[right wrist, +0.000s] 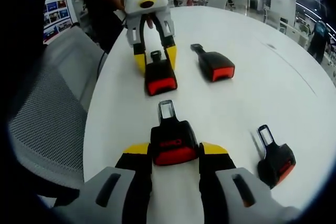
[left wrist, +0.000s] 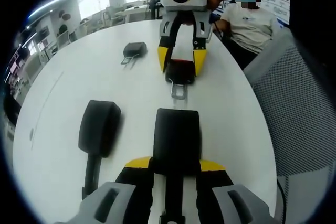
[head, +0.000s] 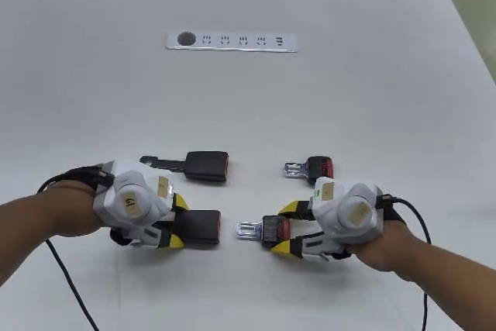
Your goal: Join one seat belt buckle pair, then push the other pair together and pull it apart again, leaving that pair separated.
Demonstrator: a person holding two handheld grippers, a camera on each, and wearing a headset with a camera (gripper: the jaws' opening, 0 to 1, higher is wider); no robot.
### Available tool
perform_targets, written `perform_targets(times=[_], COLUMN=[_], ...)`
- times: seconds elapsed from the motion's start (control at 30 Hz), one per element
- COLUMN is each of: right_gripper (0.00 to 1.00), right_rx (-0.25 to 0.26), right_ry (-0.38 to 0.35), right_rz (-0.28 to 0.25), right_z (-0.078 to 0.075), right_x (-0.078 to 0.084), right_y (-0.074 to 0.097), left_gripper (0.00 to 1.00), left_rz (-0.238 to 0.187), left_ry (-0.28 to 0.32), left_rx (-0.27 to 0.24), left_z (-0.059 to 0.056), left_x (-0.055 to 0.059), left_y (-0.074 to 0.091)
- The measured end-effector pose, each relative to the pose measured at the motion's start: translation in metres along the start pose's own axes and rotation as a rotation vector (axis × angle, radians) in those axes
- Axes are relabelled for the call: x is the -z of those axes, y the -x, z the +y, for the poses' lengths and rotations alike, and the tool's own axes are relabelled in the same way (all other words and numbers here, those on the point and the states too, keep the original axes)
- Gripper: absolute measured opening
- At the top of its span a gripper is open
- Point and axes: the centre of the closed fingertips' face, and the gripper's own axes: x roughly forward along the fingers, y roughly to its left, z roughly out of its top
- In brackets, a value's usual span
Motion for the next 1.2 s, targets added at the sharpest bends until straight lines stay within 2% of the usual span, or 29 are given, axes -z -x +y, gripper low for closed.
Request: perform_targets(times=[0.17, 0.4, 0.43, 0.5, 0.53, 0.57, 0.6, 0.73, 0.83, 0.93, 1.2], right_gripper=[0.33, 0.33, 0.33, 0.33, 0.33, 0.33, 0.33, 0.33, 0.32, 0.32, 0.32], right_rx=[-0.005, -0.023, -0.023, -0.023, -0.025, -0.015, -0.021, -0.025, -0.030, -0.026, -0.016], right_ry=[0.000, 0.018, 0.029, 0.010, 0.009, 0.046, 0.020, 0.010, 0.004, 0.011, 0.001], right_rz=[-0.022, -0.021, -0.017, -0.029, -0.030, 0.002, -0.011, -0.022, -0.025, -0.020, -0.025], right_z=[-0.001, 0.000, 0.005, 0.006, 0.009, 0.007, 0.009, 0.010, 0.011, 0.015, 0.014], right_x=[-0.010, -0.018, -0.018, -0.024, -0.026, -0.022, -0.024, -0.023, -0.025, -0.029, -0.030], right_y=[-0.007, -0.016, -0.017, -0.023, -0.027, -0.027, -0.029, -0.033, -0.036, -0.039, -0.042], left_gripper=[0.32, 0.32, 0.32, 0.32, 0.32, 0.32, 0.32, 0.32, 0.32, 0.32, 0.32], left_rz=[0.001, 0.018, 0.022, 0.018, 0.028, 0.057, 0.053, 0.062, 0.085, 0.084, 0.067], left_ry=[0.009, -0.016, -0.032, -0.017, -0.031, -0.076, -0.049, -0.060, -0.073, -0.063, -0.036], left_rx=[0.002, 0.006, 0.009, 0.009, 0.013, 0.021, 0.017, 0.024, 0.025, 0.022, 0.008], left_z=[0.001, 0.000, 0.000, 0.000, -0.001, 0.000, -0.001, -0.001, -0.001, -0.001, 0.000], left_x=[0.000, -0.001, -0.001, -0.002, -0.004, -0.002, -0.004, -0.003, -0.004, -0.002, -0.002], left_y=[-0.001, -0.001, -0.001, -0.002, -0.003, -0.003, -0.004, -0.005, -0.006, -0.005, -0.005])
